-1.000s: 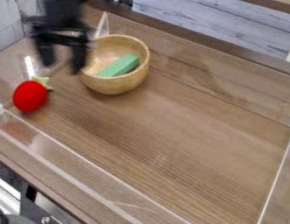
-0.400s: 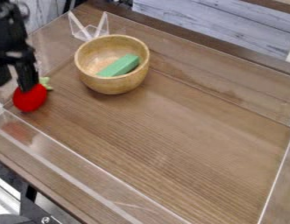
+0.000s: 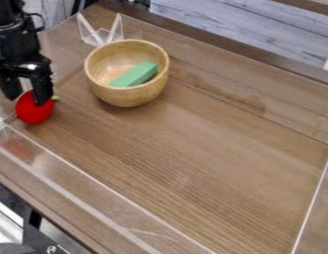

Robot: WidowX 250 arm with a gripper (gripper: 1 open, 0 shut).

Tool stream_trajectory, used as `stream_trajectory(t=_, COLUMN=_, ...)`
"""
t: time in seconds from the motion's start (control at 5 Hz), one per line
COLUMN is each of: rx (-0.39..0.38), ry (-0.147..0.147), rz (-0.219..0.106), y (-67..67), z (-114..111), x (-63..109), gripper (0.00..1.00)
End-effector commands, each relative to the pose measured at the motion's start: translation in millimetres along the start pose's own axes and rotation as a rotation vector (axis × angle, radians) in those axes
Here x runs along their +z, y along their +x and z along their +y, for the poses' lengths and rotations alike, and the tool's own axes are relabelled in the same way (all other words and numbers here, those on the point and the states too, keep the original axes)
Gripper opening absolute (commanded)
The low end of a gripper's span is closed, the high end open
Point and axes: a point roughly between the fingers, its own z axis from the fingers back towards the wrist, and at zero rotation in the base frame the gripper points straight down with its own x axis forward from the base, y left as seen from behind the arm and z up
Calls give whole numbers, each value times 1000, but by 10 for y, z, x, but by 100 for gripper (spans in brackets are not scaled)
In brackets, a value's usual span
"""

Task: Move the red object to the right side of the table

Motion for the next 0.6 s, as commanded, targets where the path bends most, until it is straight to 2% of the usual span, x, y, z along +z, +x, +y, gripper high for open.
stream_trajectory(t=0.0, rx=-22, ry=31, rz=-43, y=87, z=52, x=106, gripper=100)
stream_trajectory(t=0.4, rx=-76, ry=33, rz=-32, y=98, z=45, x=33, gripper=100)
